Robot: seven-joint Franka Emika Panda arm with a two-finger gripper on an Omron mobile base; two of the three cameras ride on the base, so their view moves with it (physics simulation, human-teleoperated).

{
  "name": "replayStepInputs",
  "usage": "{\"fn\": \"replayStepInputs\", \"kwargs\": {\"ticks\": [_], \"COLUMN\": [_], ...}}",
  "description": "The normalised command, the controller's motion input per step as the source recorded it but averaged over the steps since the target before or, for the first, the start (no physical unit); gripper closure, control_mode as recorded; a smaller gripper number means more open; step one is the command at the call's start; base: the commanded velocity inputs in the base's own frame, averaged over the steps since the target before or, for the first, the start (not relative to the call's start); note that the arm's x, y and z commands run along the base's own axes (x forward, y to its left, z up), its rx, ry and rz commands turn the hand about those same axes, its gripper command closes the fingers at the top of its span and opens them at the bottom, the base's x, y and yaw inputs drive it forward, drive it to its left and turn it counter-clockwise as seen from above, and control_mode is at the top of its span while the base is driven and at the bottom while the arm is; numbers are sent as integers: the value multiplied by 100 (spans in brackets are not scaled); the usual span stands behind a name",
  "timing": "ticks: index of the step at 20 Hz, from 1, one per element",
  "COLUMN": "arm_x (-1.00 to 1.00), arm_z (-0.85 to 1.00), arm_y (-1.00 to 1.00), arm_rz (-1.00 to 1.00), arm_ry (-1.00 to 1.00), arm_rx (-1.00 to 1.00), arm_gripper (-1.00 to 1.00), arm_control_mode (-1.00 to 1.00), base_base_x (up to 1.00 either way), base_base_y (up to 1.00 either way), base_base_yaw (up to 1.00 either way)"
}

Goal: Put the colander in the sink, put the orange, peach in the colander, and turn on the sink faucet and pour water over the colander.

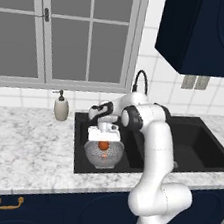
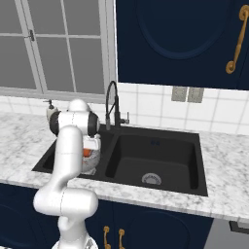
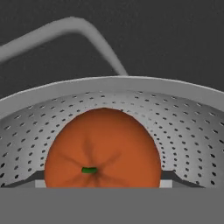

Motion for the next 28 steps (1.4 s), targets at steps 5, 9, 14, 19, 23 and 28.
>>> {"fn": "replayStepInputs", "kwargs": {"ticks": [5,9,14,19,23,28], "arm_x": [-30,-55,-58,-63,-85,-90], "arm_z": [-12,2,18,50,58,55], "arm_y": [-6,-5,-4,0,-3,-3], "arm_rz": [-14,-13,-11,-3,-2,-6], "arm_ry": [0,0,0,-4,-11,-25], "arm_rx": [-1,0,0,0,0,0], "arm_gripper": [-100,-100,-100,-100,-100,-100], "arm_control_mode": [-100,-100,-100,-100,-100,-100], "base_base_x": [0,0,0,0,0,0], "base_base_y": [0,0,0,0,0,0], "base_base_yaw": [0,0,0,0,0,0]}}
